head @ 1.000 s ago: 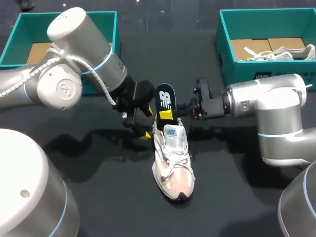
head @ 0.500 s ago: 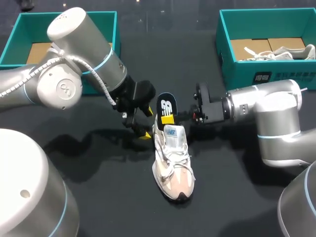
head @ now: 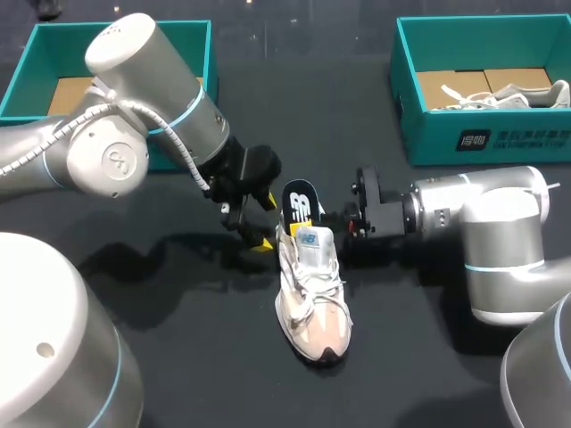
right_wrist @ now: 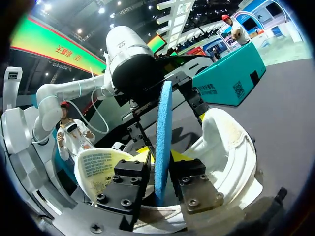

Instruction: Take the shoe out of the shoebox, open the shoe tongue, remove and reinsert the insole, then place the shoe into the shoebox

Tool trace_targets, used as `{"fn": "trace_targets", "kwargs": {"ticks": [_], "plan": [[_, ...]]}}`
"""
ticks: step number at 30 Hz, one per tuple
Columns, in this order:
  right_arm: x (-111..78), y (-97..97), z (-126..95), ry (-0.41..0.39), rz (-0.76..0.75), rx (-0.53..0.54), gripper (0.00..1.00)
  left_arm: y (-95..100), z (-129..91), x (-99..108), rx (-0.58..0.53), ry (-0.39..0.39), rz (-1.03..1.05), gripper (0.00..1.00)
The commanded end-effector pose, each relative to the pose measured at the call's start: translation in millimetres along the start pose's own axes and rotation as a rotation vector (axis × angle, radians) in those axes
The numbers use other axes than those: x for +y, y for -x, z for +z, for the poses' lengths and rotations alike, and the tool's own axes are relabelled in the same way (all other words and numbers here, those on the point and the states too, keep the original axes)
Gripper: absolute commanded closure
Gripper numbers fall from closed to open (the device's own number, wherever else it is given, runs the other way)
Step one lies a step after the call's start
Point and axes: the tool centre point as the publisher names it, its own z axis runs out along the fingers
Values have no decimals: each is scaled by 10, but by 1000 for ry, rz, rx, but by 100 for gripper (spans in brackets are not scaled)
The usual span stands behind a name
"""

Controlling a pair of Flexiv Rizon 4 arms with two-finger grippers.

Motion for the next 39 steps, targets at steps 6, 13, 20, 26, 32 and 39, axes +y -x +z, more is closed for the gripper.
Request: {"fn": "trace_targets", "kwargs": {"ticks": [6,13,20,26,32,39], "plan": [[346,11,-36,-55,-63,-18,67,-1,4,2,-1,0,1,0],[390,173,-56,-59,-39,-11,100,-1,4,2,-1,0,1,0],[67,189,1,-51,61,3,100,-1,4,2,-1,0,1,0],[-170,107,-8,-23,130,-14,100,-1,4,2,-1,0,1,0],[21,-13,-5,-31,55,-39,73,-1,4,2,-1,0,1,0],[290,4,-14,-84,-25,-48,65,-1,4,2,-1,0,1,0]]}}
